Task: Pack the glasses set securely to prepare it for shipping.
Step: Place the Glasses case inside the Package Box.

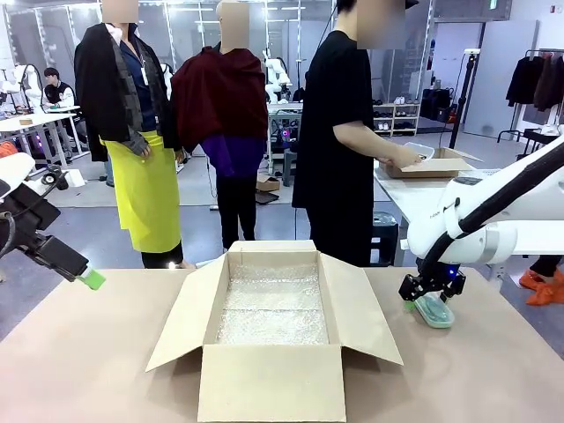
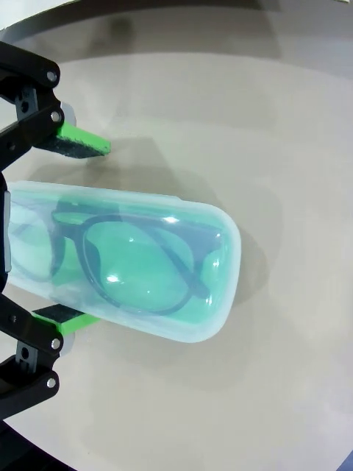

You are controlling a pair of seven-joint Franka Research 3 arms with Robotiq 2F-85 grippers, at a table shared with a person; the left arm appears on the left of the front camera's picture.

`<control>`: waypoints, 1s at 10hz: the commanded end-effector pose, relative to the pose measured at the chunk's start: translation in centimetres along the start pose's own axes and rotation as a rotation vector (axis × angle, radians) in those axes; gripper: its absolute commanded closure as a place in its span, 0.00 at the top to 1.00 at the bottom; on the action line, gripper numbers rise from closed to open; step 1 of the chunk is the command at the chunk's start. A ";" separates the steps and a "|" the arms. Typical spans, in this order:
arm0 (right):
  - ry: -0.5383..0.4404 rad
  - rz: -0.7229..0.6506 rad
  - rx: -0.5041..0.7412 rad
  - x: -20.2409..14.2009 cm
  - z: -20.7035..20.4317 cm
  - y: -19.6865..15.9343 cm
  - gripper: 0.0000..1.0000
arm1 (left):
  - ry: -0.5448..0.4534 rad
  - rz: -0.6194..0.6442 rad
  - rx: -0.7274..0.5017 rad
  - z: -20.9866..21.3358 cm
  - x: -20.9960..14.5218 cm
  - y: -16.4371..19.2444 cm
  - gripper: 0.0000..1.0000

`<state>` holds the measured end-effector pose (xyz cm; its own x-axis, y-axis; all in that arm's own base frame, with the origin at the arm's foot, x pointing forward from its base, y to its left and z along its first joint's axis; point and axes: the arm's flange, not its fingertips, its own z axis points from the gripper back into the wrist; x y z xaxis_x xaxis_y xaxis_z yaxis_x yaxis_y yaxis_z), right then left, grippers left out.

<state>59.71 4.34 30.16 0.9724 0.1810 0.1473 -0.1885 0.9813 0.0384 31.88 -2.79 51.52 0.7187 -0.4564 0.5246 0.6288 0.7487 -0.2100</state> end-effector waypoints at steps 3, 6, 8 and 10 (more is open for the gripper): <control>0.014 -0.002 0.021 0.5 -0.2 -0.2 0.11 | -0.015 -0.007 -0.004 0.1 0.1 0.2 1.00; 0.018 0.014 0.016 0.6 0.8 0.0 0.24 | -0.015 -0.007 -0.004 0.1 0.1 0.2 1.00; -0.006 0.054 0.006 0.4 4.4 1.1 0.24 | -0.015 -0.007 -0.004 0.1 0.1 0.2 1.00; -0.053 0.111 -0.029 -0.3 10.1 3.1 0.24 | -0.015 -0.007 -0.004 0.1 0.1 0.2 1.00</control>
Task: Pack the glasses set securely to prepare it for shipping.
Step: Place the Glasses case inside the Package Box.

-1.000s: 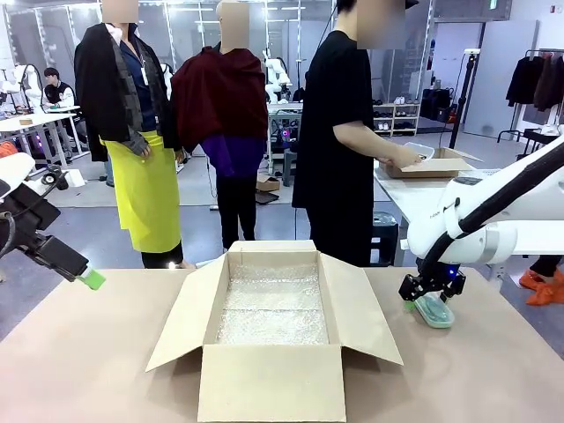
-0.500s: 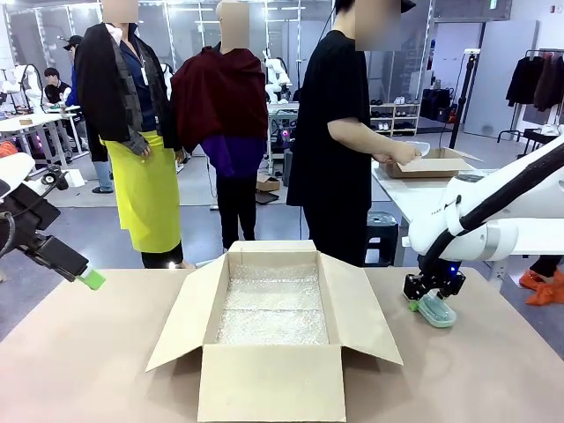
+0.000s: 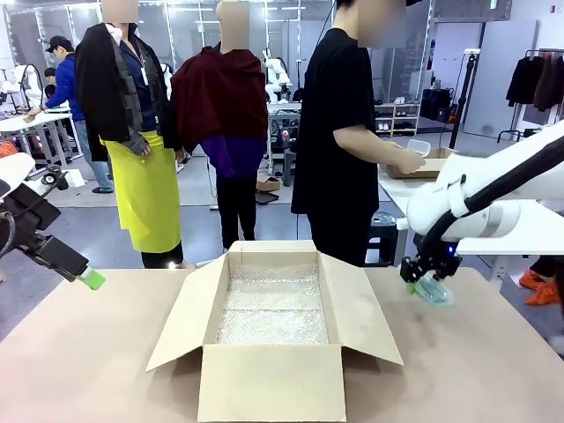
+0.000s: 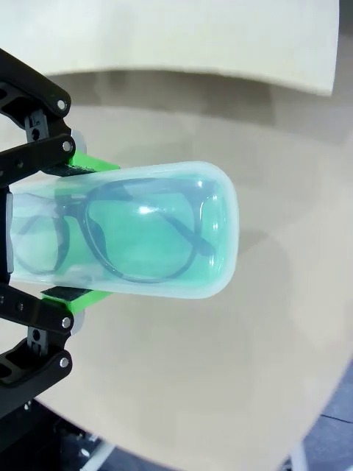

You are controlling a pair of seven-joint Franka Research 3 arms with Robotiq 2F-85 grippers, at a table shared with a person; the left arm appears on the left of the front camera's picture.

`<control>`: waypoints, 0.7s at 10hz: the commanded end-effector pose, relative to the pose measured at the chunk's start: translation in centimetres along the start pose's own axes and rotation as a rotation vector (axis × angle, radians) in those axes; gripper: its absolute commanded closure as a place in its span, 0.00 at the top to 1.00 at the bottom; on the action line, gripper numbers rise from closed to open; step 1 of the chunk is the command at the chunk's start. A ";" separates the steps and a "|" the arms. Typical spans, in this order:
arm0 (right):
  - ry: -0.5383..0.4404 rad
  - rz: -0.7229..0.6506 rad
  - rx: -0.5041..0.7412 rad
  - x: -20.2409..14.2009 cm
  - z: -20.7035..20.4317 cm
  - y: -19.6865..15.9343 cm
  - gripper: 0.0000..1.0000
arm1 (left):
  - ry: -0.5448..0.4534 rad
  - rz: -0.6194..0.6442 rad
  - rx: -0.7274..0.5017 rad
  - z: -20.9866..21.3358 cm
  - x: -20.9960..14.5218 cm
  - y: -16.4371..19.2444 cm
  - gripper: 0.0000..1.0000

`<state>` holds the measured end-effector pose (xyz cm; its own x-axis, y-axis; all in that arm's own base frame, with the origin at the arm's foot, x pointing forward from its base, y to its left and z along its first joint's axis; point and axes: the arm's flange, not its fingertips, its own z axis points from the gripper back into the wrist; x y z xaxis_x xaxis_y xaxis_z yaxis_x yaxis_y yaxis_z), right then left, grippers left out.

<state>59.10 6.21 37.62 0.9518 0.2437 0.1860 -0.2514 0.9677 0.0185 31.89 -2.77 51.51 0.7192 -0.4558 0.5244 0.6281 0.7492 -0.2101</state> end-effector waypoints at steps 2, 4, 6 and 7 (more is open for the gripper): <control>-0.047 0.194 -0.013 -0.5 8.7 4.0 0.24 | -0.015 -0.007 -0.004 0.1 0.1 0.2 1.00; -0.103 0.328 -0.049 0.1 12.5 8.6 0.24 | -0.015 -0.007 -0.004 0.1 0.1 0.2 1.00; -0.098 0.585 -0.031 1.3 14.5 14.7 0.24 | -0.015 -0.007 -0.004 0.1 0.1 0.2 1.00; -0.087 0.735 0.001 1.8 14.7 17.7 0.24 | -0.015 -0.007 -0.004 0.1 0.1 0.2 1.00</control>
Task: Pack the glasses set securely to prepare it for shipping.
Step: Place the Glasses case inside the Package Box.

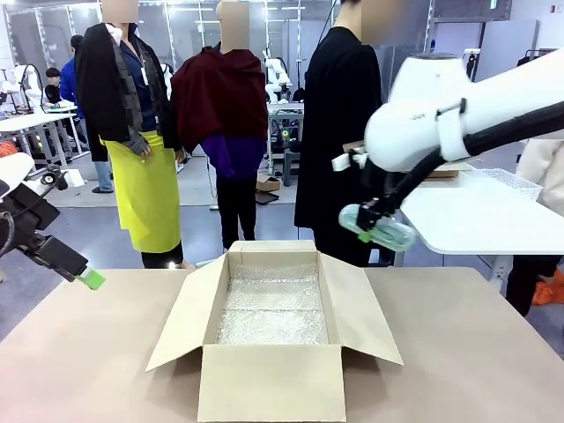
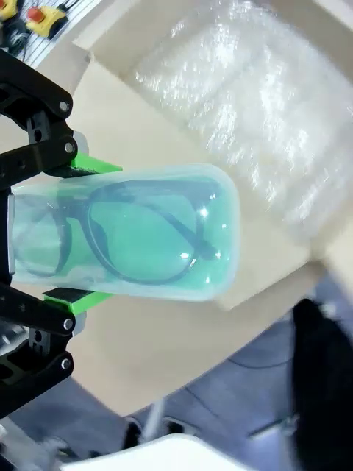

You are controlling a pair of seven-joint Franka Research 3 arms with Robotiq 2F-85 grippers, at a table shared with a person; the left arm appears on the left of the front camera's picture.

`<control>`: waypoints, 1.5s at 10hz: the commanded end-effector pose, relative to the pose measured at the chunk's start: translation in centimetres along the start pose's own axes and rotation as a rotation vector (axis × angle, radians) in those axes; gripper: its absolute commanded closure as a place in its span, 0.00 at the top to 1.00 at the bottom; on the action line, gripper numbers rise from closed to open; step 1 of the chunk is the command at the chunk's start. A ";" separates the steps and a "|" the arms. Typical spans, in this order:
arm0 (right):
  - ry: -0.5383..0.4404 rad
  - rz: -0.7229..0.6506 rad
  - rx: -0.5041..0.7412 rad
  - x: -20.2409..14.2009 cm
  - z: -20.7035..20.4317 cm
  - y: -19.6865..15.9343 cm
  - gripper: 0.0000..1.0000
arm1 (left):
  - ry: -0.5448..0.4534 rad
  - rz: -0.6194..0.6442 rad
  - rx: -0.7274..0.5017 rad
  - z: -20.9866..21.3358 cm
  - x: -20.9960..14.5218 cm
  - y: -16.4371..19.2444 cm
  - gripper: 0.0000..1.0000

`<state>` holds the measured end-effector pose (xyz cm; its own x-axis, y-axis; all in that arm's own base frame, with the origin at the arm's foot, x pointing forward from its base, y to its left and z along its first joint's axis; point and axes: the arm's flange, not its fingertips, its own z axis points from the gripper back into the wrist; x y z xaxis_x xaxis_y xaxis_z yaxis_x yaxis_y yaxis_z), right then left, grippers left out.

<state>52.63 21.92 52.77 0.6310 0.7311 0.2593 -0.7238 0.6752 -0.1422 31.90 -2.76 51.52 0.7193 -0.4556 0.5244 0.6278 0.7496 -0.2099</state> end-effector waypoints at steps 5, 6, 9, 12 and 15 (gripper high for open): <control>-0.022 0.684 0.207 9.2 -3.6 9.4 0.24 | -0.015 -0.008 -0.005 0.1 0.1 0.2 1.00; -0.015 0.701 0.199 10.3 -4.6 10.1 0.24 | -0.015 -0.008 -0.005 0.1 0.1 0.2 1.00; -0.016 0.737 0.249 11.9 -6.9 10.6 0.24 | -0.015 -0.008 -0.005 0.1 0.1 0.2 1.00; -0.021 0.719 0.241 11.2 -7.4 11.0 0.24 | -0.015 -0.008 -0.005 0.1 0.1 0.2 1.00; -0.026 0.712 0.244 11.6 -7.8 10.6 0.64 | -0.015 -0.008 -0.005 0.1 0.1 0.2 1.00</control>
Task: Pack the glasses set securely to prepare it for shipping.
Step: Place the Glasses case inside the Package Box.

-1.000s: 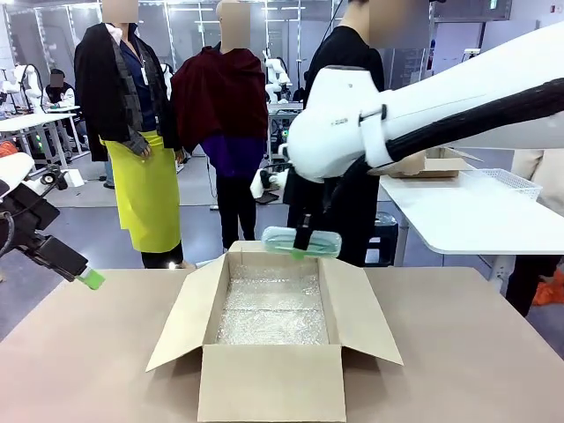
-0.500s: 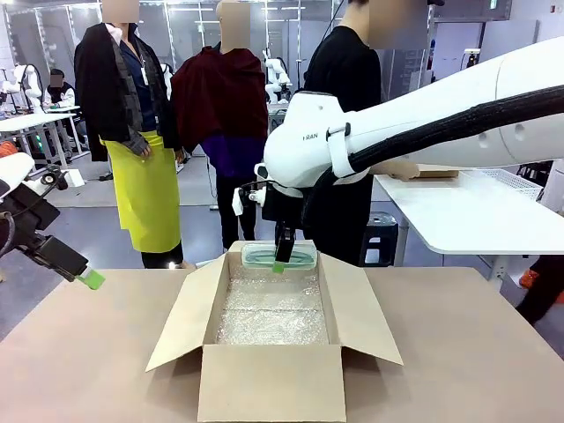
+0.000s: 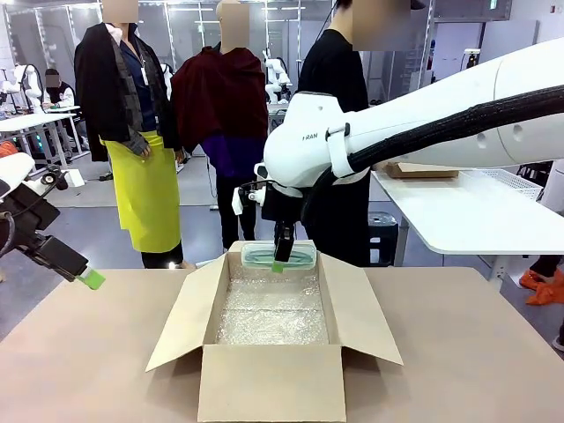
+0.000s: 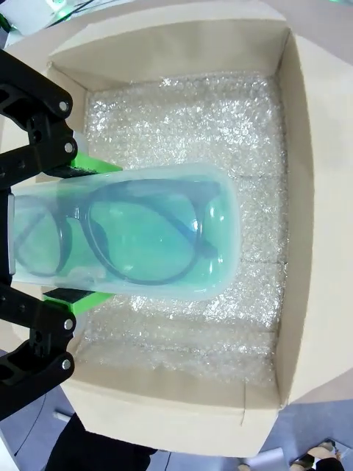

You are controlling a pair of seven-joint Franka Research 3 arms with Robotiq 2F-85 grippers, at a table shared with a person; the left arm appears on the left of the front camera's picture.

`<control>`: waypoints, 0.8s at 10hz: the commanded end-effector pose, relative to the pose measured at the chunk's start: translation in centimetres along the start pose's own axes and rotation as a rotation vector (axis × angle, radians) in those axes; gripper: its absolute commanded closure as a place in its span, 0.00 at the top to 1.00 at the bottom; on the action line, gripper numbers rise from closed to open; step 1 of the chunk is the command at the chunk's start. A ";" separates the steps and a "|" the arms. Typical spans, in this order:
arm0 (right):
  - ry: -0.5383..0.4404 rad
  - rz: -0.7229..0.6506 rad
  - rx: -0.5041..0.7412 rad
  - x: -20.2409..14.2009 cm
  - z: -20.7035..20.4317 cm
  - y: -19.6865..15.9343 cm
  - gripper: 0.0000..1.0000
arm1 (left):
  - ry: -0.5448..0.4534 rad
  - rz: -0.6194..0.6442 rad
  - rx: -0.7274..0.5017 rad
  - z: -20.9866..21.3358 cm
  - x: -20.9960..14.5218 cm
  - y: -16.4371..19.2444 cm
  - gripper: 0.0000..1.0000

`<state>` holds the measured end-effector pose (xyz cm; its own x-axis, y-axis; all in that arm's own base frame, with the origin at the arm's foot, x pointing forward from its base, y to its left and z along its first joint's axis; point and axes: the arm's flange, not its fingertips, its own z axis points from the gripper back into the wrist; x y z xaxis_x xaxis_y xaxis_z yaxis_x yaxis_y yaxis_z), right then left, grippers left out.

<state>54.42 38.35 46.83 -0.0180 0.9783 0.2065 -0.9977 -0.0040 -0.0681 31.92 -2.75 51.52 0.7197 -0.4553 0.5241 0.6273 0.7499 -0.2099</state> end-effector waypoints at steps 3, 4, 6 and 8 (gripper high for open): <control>0.059 0.018 -0.028 1.7 -5.1 -3.2 0.64 | -0.015 -0.008 -0.005 0.1 0.1 0.1 1.00; 0.063 0.018 -0.010 2.1 -6.6 -3.9 0.64 | -0.015 -0.008 -0.005 0.1 0.1 0.1 1.00; 0.051 0.029 -0.007 2.0 -9.9 -5.6 0.64 | -0.015 -0.008 -0.005 0.1 0.1 0.1 1.00; 0.059 0.005 0.018 1.3 -12.1 -6.3 0.64 | -0.015 -0.008 -0.005 0.1 0.1 0.1 1.00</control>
<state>61.01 41.51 35.32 -0.0438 0.9850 0.1670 -0.9985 -0.0375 -0.0403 31.93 -2.75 51.51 0.7200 -0.4553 0.5238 0.6271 0.7501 -0.2100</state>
